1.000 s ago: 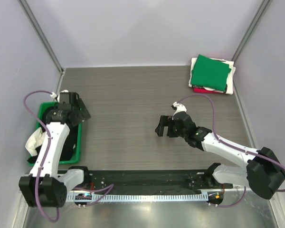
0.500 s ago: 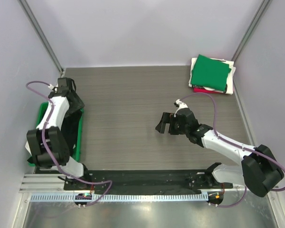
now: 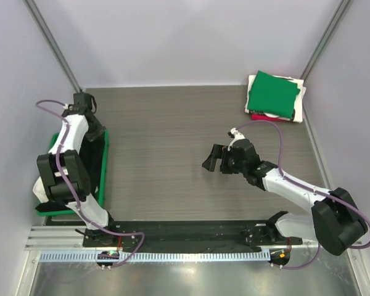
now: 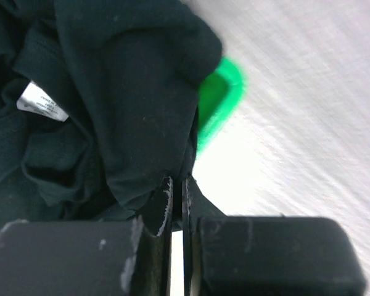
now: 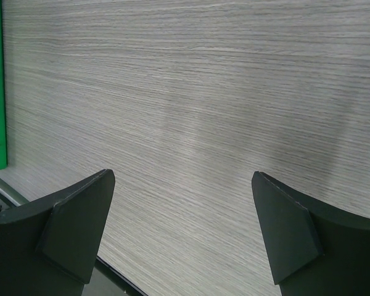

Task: Fold and stack the t-shirts
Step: Grab the tshirt from the pile, then move the tshirt to the center of the board, then flatten the tshirt out

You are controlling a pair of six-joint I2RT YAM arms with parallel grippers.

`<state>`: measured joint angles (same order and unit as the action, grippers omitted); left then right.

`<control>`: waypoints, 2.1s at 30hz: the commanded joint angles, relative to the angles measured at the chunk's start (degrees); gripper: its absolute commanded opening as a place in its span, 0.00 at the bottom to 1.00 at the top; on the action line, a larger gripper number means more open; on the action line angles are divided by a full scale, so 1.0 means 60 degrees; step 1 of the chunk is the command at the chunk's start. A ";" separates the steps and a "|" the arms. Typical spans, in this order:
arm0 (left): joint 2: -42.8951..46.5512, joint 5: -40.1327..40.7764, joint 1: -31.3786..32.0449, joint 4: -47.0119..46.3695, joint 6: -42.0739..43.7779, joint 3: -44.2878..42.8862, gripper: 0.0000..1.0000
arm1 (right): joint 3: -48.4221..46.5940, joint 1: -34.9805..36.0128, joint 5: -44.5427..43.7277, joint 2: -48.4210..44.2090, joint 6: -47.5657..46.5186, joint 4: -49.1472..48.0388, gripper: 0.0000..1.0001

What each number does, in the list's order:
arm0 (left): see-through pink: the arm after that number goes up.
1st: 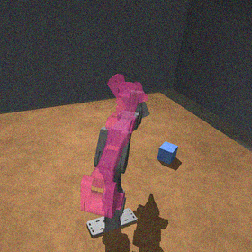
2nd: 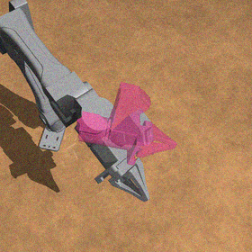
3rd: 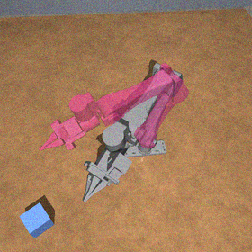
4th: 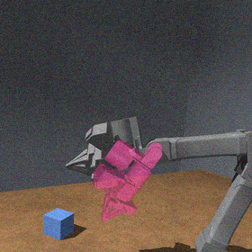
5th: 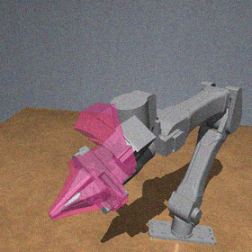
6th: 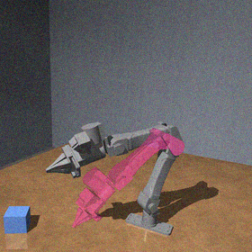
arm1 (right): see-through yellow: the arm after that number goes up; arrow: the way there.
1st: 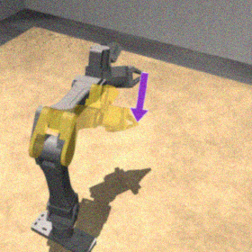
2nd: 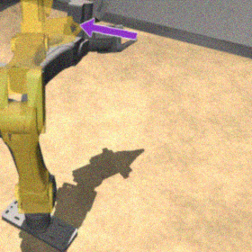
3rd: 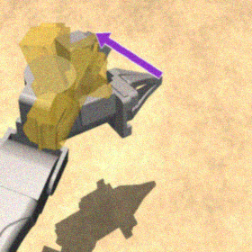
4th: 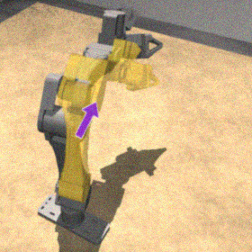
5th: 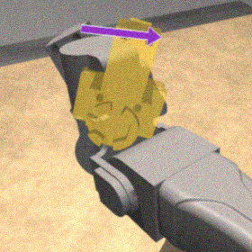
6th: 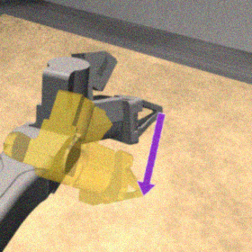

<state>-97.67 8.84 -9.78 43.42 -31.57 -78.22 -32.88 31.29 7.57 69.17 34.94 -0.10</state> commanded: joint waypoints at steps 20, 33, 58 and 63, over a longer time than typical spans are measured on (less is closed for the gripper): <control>0.4716 -0.3942 0.1967 0.0223 -0.2383 -0.6424 0.00 | 0.1056 -0.0906 0.0642 -0.1899 0.0563 -0.1111 0.99; 0.8717 -0.3336 0.2304 0.1156 -0.1287 0.2311 0.96 | 0.1265 -0.1084 0.0510 -0.4659 0.1546 0.1068 1.00; 0.3830 -0.2250 0.2143 -0.2885 -0.1785 0.3355 0.84 | -0.3497 -0.1479 0.0128 0.3177 0.0902 0.1569 1.00; 0.1310 -0.2763 0.2245 -0.2681 -0.1476 0.2095 0.78 | -0.4858 -0.1509 0.0495 0.4803 0.0593 0.1599 1.00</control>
<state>-84.97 -5.26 3.31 30.06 -42.61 -62.50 -57.21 21.89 8.10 94.78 40.62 11.14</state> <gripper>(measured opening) 0.791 0.996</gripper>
